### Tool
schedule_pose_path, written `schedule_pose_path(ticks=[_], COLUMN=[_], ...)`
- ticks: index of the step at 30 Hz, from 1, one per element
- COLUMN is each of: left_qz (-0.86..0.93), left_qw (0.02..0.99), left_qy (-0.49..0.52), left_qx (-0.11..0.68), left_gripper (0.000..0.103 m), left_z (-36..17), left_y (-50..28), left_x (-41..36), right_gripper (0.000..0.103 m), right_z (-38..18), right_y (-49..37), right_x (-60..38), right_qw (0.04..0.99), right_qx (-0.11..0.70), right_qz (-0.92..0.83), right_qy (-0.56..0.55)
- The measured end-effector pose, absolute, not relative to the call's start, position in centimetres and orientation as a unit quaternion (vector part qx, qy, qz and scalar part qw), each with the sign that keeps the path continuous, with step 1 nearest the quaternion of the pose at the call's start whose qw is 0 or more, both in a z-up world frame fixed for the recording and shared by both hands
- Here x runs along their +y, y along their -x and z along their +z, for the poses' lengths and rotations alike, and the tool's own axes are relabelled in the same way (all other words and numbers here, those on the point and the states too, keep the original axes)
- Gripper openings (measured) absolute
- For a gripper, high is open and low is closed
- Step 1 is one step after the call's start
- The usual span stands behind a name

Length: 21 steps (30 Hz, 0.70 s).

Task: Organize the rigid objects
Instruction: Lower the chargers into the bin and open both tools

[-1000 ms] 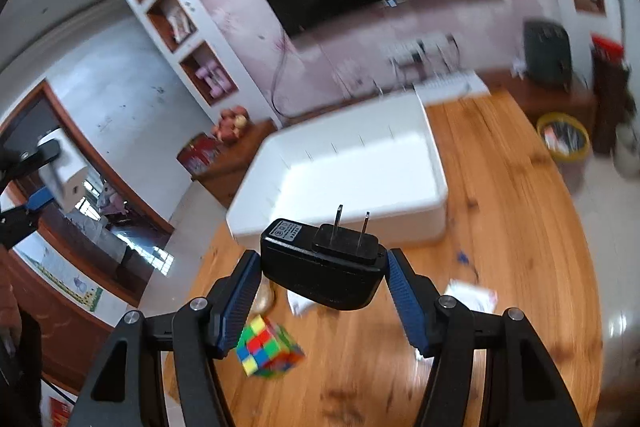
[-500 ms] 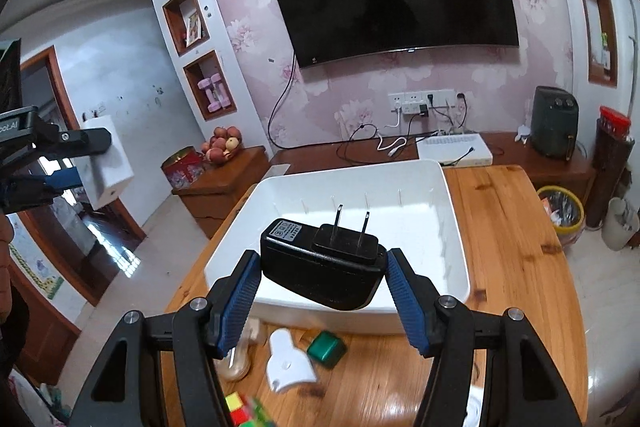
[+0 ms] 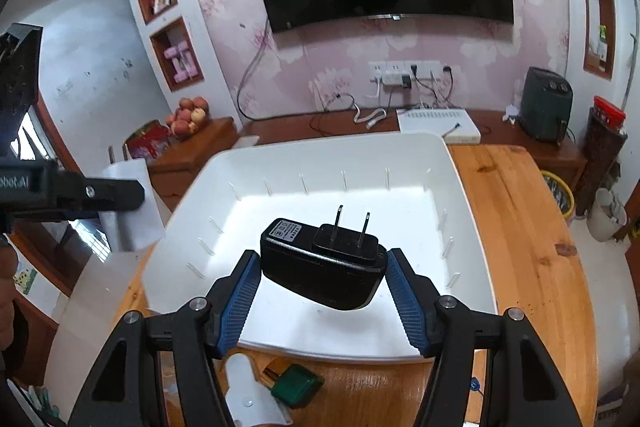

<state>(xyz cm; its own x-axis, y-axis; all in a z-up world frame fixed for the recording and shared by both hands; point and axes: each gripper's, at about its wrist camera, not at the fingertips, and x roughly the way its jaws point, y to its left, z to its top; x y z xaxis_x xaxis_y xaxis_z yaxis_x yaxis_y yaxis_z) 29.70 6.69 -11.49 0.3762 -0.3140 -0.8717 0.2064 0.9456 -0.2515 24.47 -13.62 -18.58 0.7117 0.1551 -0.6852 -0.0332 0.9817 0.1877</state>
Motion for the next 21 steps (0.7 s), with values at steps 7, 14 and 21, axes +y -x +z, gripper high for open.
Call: schedule_pose_path(ticks=[7,14,21], left_qz=[-0.166,-0.165,-0.161], left_qw=[0.806,0.796,0.798], left_qy=[0.033,0.023,0.026], left_qx=[0.567,0.581,0.58], left_gripper=[0.061,0.061,0.061], left_z=[-13.6,-14.1,-13.0], left_y=[-31.0,-31.3,-30.9], left_x=[5.8,5.5,5.4], right_gripper=[0.065,0.066,0.081], right_z=[-20.8,-21.5,-19.7], right_y=[-25.9,-26.6,-25.7], right_x=[-13.2,-12.9,-12.8], right_qw=[0.906,0.897,0.907], right_qx=[0.413,0.433,0.415], right_qz=[0.045,0.048,0.042], right_qy=[-0.087,-0.081,-0.064])
